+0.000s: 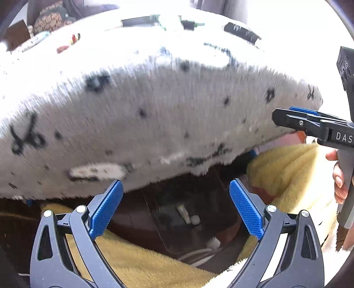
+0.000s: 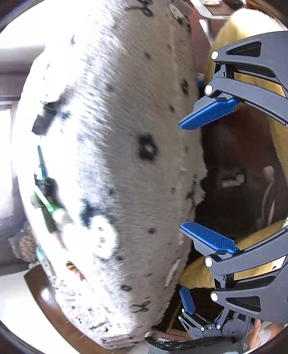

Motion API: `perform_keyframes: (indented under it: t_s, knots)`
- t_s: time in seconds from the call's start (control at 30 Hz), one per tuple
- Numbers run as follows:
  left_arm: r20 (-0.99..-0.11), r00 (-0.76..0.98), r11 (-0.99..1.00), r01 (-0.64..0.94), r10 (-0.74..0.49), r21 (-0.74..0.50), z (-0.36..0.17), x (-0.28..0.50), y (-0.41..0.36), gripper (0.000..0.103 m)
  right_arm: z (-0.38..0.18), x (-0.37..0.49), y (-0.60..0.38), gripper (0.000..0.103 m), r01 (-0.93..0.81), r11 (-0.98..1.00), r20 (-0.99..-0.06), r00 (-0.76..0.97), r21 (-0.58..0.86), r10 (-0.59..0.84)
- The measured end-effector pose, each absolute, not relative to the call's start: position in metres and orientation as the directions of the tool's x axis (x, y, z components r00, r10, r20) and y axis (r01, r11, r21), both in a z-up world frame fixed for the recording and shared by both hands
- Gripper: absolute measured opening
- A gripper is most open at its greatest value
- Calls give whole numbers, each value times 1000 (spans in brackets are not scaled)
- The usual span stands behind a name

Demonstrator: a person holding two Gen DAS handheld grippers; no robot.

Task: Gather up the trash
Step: 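Grasp the black roller with the right tool while the left tool grasps the pink-yellow toy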

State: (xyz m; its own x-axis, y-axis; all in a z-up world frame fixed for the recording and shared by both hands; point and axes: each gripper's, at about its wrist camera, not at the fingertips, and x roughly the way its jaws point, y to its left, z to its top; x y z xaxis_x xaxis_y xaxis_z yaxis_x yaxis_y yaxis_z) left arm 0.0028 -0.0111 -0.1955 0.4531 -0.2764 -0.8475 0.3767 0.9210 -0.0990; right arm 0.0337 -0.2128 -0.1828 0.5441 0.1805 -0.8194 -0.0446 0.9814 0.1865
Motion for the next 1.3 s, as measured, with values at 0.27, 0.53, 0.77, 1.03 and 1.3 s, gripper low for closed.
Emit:
perform_keyframes:
  t_s: [0.27,0.53,0.77,1.03,1.3]
  knots:
    - [-777,574,940,336,-258,-63,-145,21,4,92,-139,45,-225,89,-38,986,-749,646,163,149]
    - [-747,625,958,282,-225,-53,-131,48,20,92,-116,62,-229,90,-43,988,-719,681,146,136]
    - [-739,645,968,247,-195,-40,-128,72,35,92,-112,84,-220,90,-57,990,-714,687,133,136]
    - [-735,660,981,189,-153,-35,-130,107,57,92,-114,111,-213,90,-58,991,-718,685,120,127]
    - [-731,673,988,155,-109,-4,-132,147,70,92,-124,147,-209,90,-47,992,-729,674,119,119]
